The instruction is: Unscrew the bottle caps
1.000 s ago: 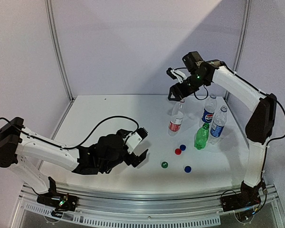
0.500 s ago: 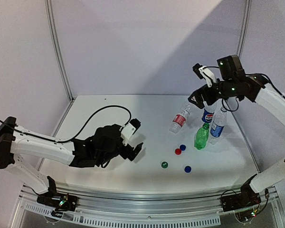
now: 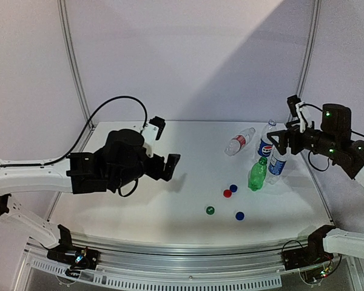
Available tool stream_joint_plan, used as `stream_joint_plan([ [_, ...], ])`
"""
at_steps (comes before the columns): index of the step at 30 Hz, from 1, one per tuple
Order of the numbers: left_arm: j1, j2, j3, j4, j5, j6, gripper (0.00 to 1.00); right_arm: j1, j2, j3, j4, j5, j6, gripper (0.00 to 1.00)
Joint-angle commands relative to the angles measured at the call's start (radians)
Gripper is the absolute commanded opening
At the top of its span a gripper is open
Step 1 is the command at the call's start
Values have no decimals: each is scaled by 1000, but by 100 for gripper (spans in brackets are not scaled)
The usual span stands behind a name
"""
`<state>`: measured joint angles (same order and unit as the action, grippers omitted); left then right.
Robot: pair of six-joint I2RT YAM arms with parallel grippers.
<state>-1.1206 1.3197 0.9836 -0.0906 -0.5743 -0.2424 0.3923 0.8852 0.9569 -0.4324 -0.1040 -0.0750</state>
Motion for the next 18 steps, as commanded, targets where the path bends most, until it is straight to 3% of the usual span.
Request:
stream_joint_plan([
  [1,19,-44,-2,-140,-68,-57,99,-88,37,50,-32,-90,154,99],
  [4,45,-85,-100,-25,-144,1,99,-87,70,42,-30,42,206,99],
  [7,124,-168,-201,63,-132,11,99,-88,50,30,-9,193,241,99],
  [10,196,-238,-265,68,-119,-9,99,-88,-26,-14,59,251,235,99],
  [18,202,-233,-289,60,-133,3,99,-88,-81,-34,89,249,209,99],
])
